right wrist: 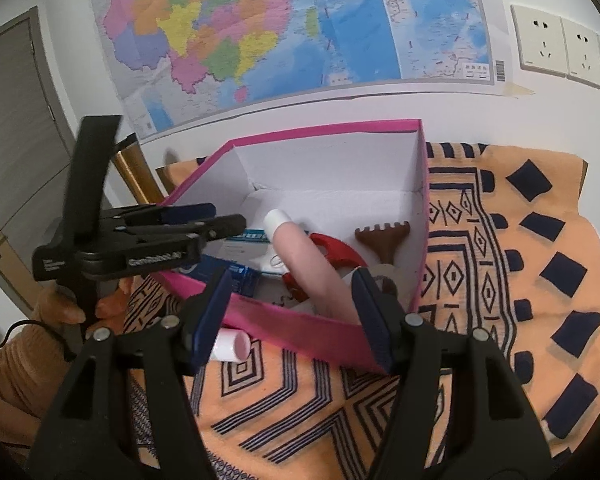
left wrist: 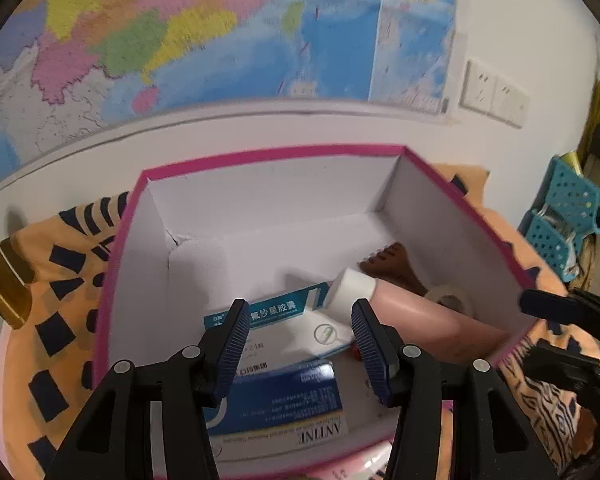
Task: Organize rigid objects
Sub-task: 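Withdraw the right gripper toward the pink-and-white tube with green leaf print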
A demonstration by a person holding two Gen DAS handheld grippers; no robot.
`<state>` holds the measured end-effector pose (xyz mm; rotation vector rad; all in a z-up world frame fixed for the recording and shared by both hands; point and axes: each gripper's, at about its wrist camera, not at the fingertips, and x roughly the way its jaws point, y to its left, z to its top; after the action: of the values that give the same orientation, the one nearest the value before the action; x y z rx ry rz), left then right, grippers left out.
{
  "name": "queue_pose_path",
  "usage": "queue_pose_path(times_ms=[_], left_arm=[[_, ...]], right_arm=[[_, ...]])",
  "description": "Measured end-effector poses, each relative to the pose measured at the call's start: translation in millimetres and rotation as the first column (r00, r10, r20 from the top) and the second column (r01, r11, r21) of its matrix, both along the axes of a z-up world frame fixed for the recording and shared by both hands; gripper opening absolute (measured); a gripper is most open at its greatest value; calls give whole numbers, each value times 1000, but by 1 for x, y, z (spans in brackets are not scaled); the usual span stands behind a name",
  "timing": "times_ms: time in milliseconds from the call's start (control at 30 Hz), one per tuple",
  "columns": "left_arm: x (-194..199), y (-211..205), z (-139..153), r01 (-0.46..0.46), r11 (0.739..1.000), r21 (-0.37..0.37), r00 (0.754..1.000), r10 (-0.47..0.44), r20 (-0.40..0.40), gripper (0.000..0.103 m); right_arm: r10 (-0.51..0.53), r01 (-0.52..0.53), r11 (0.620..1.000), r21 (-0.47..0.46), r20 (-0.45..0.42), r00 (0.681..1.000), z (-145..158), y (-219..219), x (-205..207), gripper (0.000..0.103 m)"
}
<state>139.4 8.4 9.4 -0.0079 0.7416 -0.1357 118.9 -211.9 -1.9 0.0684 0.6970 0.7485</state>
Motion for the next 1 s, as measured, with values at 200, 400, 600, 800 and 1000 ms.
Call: queue_pose_path(times_ms=[200,400,600,800,1000], left_arm=[[-47,17,10,18,999,-35,997,-15,76,60],[-89,27,4,-4,1000,9,995,3,103,67],[-112,29,-12,-26,998,59,998,22,66,68],[-123,32,-32,-65,996,60,998,64,20,69],[-129,34,-51,-83,996,32,996,84,-39,69]], right_arm=[[69,-70,997,39,20,997,3,5,-18,64],[164,-166,985,53,30,986,-2,15,-43,64],[201,-199,979,47,-34,979,-25,31,-51,64],[205,-203,979,29,-94,974,-47,46,-50,64],[195,-195,981,16,-119,973,-57,53,-47,64]])
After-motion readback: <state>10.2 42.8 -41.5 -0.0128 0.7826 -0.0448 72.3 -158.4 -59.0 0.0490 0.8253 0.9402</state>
